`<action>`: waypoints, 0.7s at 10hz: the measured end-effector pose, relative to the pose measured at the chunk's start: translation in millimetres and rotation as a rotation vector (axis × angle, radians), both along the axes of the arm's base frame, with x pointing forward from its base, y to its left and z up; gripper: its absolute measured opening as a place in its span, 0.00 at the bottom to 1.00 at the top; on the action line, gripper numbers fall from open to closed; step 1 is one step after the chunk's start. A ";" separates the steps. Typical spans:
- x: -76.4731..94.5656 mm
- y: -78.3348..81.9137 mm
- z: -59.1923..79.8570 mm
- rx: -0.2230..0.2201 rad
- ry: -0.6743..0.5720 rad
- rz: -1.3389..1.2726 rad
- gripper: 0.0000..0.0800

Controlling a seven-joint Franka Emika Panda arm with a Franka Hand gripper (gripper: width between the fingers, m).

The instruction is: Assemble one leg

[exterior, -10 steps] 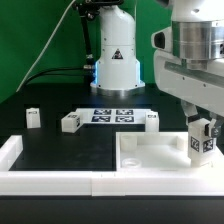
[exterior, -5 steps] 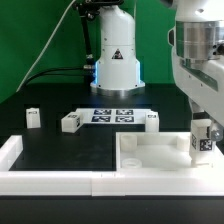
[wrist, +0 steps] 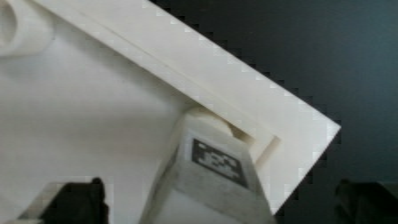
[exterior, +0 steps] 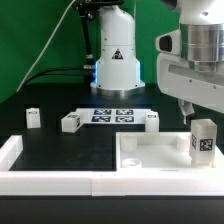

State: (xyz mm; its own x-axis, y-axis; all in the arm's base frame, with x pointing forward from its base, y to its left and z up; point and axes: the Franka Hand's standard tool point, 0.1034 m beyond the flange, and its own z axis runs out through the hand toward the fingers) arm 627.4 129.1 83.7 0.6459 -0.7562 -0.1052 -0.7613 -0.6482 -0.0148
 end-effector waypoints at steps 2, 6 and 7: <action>0.8 -5.9 -1.0 0.017 -0.025 0.283 0.81; 3.7 -10.9 -1.3 0.036 -0.076 0.760 0.81; 3.7 -10.4 -1.6 0.035 -0.085 0.807 0.81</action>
Offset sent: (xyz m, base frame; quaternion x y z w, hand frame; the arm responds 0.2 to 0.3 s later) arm 0.0110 -0.0032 0.0007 0.0083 -0.0099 -0.3399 0.9404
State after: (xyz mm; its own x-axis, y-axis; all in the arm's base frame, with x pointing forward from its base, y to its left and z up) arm 631.0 118.6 82.0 0.9976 -0.0510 -0.0461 -0.0547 -0.9951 -0.0824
